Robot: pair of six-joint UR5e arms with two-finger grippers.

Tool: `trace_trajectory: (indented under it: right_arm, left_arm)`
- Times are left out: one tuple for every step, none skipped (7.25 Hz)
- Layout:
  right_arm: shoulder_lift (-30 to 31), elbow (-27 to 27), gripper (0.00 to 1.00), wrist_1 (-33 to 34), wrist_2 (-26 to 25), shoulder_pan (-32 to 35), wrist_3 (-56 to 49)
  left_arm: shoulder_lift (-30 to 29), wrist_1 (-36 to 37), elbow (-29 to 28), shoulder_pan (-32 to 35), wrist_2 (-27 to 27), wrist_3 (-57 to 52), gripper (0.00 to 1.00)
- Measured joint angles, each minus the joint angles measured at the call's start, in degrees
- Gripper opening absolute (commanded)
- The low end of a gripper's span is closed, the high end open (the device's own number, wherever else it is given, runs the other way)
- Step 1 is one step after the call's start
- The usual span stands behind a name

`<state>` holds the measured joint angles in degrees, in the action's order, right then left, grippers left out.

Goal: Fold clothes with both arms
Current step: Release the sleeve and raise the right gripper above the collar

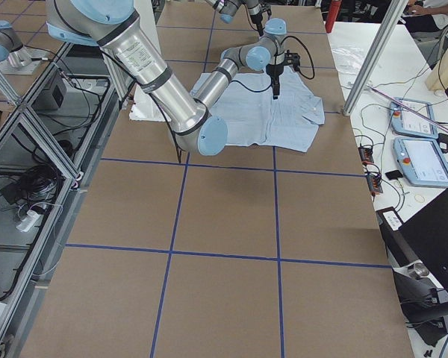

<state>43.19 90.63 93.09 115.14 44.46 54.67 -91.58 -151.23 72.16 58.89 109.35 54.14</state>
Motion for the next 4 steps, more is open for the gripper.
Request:
trace_trajectory:
  right_arm:
    - [0.00, -0.01, 1.00, -0.01, 0.00, -0.04, 0.00]
    - [0.02, -0.01, 1.00, -0.01, 0.00, -0.07, -0.02]
    - [0.13, -0.04, 1.00, -0.05, -0.01, -0.07, -0.06]
    - [0.30, -0.07, 1.00, -0.12, 0.00, -0.07, -0.07]
  left_arm:
    - [-0.02, 0.12, 0.20, 0.00, 0.02, -0.04, 0.71]
    - [-0.06, 0.25, 0.40, 0.00, 0.10, -0.18, 0.71]
    - [-0.06, 0.34, 0.53, 0.01, 0.14, -0.30, 0.71]
    - [-0.01, 0.38, 0.57, 0.09, 0.14, -0.40, 0.70]
